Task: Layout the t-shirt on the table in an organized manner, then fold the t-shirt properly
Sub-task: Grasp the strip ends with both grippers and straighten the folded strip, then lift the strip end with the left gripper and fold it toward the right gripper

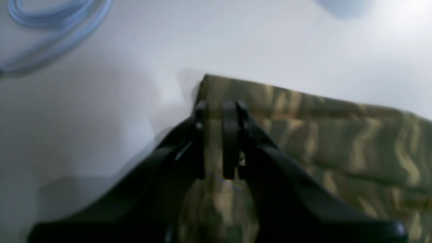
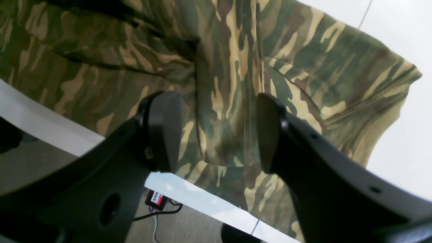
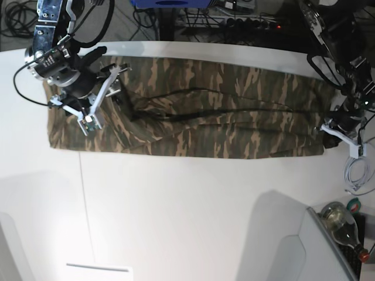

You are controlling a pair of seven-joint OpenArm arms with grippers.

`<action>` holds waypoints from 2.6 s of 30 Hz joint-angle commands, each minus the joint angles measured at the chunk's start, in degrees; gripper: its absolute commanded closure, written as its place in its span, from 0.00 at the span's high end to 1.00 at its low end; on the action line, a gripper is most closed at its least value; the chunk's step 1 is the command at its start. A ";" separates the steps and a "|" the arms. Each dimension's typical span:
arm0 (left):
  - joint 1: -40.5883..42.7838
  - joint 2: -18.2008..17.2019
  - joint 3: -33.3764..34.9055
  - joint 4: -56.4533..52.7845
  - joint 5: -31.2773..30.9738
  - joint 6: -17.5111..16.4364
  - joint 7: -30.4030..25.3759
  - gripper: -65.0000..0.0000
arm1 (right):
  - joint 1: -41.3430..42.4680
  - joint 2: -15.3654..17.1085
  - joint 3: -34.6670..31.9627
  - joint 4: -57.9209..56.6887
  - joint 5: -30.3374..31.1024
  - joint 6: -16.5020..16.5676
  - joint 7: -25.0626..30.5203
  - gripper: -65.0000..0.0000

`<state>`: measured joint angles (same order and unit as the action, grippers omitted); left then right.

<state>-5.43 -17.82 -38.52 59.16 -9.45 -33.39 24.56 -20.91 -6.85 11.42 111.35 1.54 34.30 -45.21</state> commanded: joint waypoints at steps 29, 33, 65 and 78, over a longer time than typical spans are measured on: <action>1.52 -7.36 -5.30 -17.09 -6.77 -6.61 -6.93 0.68 | 0.20 -0.05 0.14 0.96 0.88 0.11 1.21 0.50; -1.38 -7.54 -2.49 -23.24 -5.27 -6.61 -10.01 0.68 | 0.20 -0.05 -0.21 0.96 0.88 0.11 1.21 0.50; 13.56 -0.86 4.98 23.44 -5.18 -2.09 5.03 0.00 | 0.29 0.04 0.32 0.96 0.88 0.11 1.21 0.50; 16.99 16.11 22.48 43.13 2.55 6.79 21.03 0.00 | 1.08 1.01 0.40 0.96 0.79 0.11 1.21 0.50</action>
<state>12.05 -1.43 -15.92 101.08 -6.04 -26.76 47.00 -20.01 -6.31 11.75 111.31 1.58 34.33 -45.01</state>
